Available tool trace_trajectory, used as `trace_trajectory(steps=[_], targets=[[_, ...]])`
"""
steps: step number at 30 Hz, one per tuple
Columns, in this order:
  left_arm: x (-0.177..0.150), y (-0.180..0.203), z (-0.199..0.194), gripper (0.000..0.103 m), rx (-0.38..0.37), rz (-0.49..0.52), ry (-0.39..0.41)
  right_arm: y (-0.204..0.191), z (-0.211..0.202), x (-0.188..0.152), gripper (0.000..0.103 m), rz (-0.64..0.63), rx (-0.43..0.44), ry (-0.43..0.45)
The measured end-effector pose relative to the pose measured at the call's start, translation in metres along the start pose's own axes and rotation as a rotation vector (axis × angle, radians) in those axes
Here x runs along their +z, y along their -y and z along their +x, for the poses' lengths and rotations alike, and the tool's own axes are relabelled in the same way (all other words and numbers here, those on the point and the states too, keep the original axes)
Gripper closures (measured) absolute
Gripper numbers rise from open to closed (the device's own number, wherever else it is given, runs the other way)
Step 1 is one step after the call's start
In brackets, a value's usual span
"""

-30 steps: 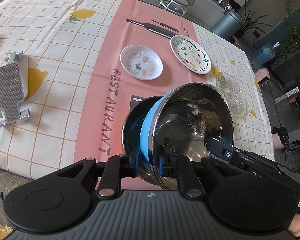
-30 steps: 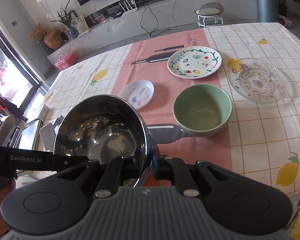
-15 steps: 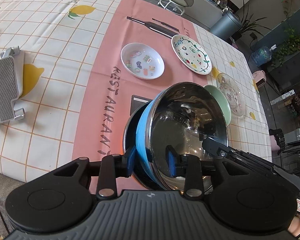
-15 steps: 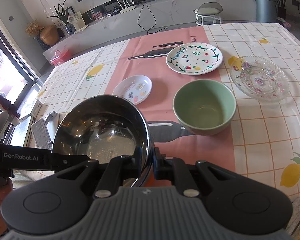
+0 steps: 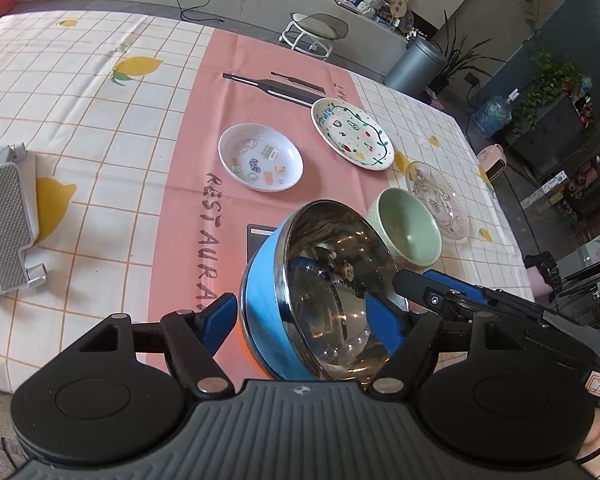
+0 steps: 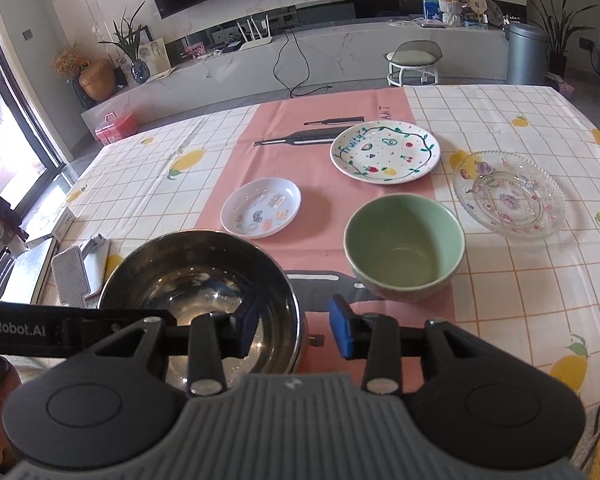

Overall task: Organize plates and bowls
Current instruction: 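Lower the blue bowl into the orange bowl and open both grippers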

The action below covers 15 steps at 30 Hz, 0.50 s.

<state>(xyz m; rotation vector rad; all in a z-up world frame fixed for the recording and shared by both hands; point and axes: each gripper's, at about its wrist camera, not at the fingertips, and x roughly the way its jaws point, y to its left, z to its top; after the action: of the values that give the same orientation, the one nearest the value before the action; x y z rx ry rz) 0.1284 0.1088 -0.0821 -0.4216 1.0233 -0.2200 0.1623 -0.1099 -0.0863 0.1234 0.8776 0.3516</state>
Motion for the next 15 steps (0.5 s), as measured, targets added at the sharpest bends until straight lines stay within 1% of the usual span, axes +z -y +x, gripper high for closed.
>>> trace_trajectory(steps=[1,3,7,12,15], targets=[[0.001,-0.004,0.000,0.017,-0.008,-0.022,-0.006,0.001,-0.001,0.000,0.064,0.002,-0.001,0.004],[0.003,-0.011,-0.001,0.017,0.008,-0.049,-0.003,0.003,-0.001,0.001,0.064,0.005,-0.009,0.004],[0.004,-0.018,0.003,0.017,0.078,-0.058,-0.016,0.005,0.005,0.000,0.064,0.001,-0.029,-0.010],[0.005,-0.025,0.012,0.017,0.109,-0.069,-0.032,0.005,0.011,-0.003,0.064,-0.002,-0.035,-0.022],[0.009,-0.028,0.017,0.017,0.128,-0.072,-0.015,0.006,0.015,-0.004,0.064,0.016,-0.024,0.009]])
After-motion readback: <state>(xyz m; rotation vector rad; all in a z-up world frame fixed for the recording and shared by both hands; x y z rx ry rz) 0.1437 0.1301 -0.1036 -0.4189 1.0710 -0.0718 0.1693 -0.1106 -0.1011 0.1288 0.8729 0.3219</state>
